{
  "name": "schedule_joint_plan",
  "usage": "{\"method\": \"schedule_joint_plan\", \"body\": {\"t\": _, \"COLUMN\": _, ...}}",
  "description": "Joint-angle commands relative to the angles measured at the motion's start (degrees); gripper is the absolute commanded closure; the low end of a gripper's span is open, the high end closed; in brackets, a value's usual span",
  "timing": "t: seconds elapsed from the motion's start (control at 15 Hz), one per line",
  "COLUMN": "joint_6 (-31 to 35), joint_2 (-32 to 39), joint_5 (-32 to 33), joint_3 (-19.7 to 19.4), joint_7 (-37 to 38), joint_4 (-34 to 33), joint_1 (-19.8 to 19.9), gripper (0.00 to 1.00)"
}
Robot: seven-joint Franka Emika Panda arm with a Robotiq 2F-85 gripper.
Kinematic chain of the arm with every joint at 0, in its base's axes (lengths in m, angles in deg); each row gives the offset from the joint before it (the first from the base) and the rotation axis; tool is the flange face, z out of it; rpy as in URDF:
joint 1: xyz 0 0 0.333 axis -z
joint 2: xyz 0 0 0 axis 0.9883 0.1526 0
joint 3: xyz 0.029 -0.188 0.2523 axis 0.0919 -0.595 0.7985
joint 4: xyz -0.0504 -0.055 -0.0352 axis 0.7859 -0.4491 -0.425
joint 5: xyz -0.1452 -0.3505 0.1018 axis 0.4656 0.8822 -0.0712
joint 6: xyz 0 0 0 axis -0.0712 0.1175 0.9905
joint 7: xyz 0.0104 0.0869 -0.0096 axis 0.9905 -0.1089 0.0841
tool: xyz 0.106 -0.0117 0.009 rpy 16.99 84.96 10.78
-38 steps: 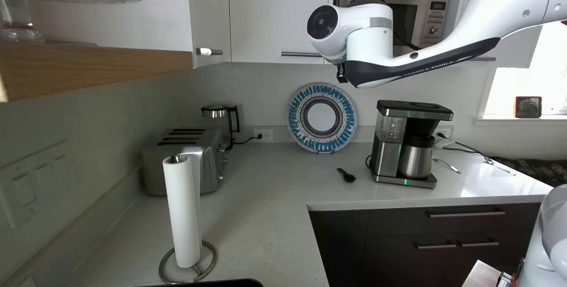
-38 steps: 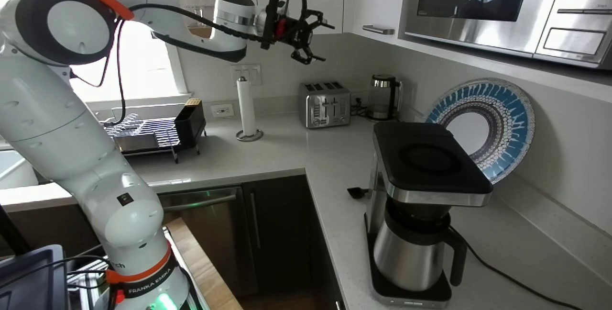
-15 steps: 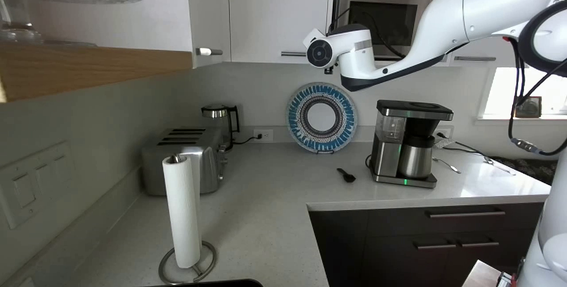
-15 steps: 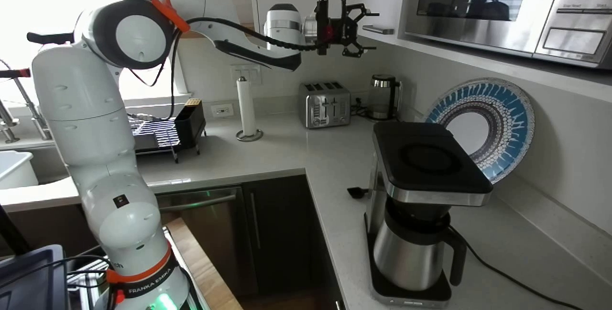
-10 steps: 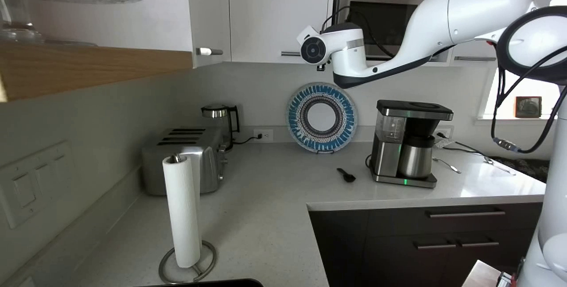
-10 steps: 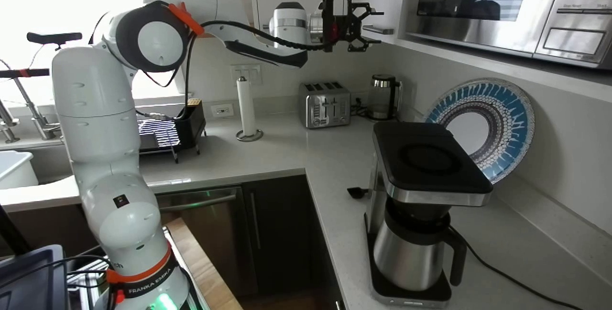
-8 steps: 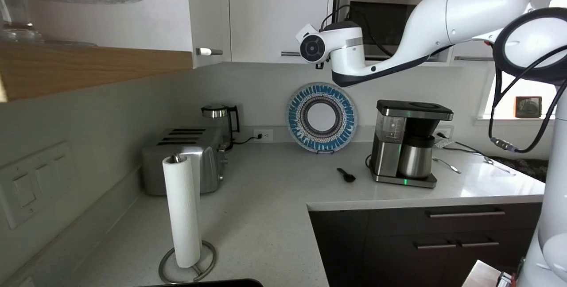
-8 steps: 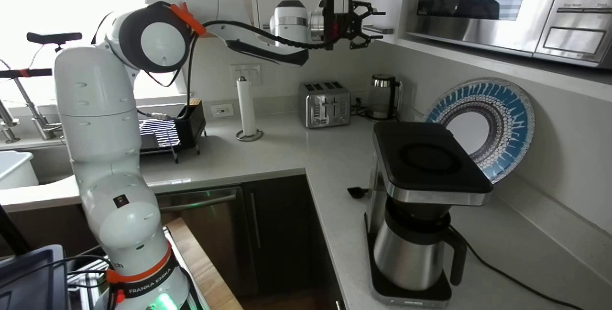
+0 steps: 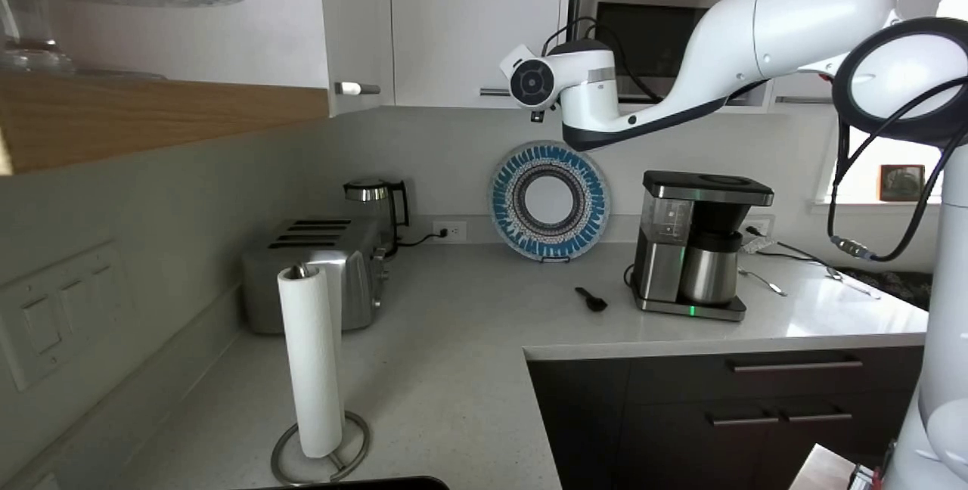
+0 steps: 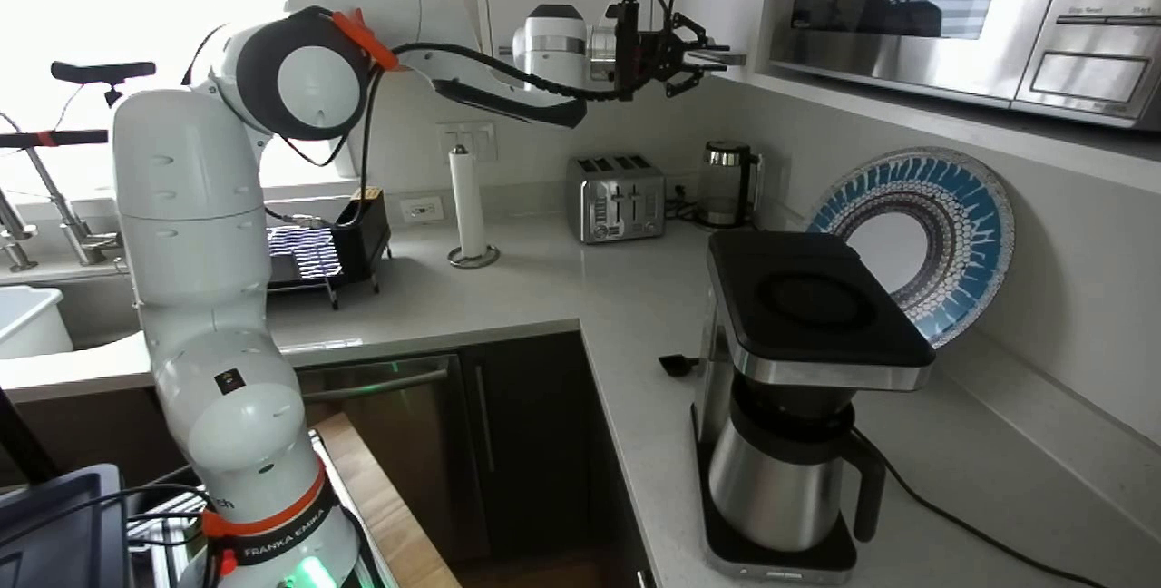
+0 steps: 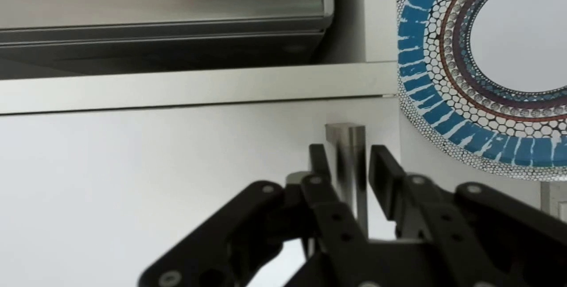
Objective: Open the right cabinet door
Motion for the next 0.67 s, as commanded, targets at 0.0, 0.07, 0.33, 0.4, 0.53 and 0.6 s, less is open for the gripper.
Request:
{"method": "schedule_joint_plan", "body": {"t": 0.0, "joint_6": 2.0, "joint_2": 0.9, "joint_5": 0.1, "joint_3": -0.2, "joint_7": 0.8, "joint_4": -1.3, "joint_1": 0.2, "gripper": 0.40}}
{"method": "schedule_joint_plan", "body": {"t": 0.07, "joint_6": 1.9, "joint_2": 1.0, "joint_5": 0.2, "joint_3": -0.3, "joint_7": 0.9, "joint_4": -1.5, "joint_1": 0.2, "gripper": 0.39}}
{"method": "schedule_joint_plan", "body": {"t": 0.33, "joint_6": 2.4, "joint_2": 1.1, "joint_5": 0.7, "joint_3": -0.5, "joint_7": 1.4, "joint_4": -1.6, "joint_1": 0.4, "gripper": 0.55}}
{"method": "schedule_joint_plan", "body": {"t": 0.4, "joint_6": 2.3, "joint_2": 1.3, "joint_5": 1.1, "joint_3": -0.6, "joint_7": 2.0, "joint_4": -1.7, "joint_1": 0.4, "gripper": 0.58}}
{"method": "schedule_joint_plan", "body": {"t": 0.53, "joint_6": 2.3, "joint_2": 1.6, "joint_5": 1.2, "joint_3": -0.7, "joint_7": 2.6, "joint_4": -1.9, "joint_1": 0.4, "gripper": 0.77}}
{"method": "schedule_joint_plan", "body": {"t": 0.6, "joint_6": 2.2, "joint_2": 1.7, "joint_5": 1.4, "joint_3": -0.7, "joint_7": 2.9, "joint_4": -2.0, "joint_1": 0.4, "gripper": 0.79}}
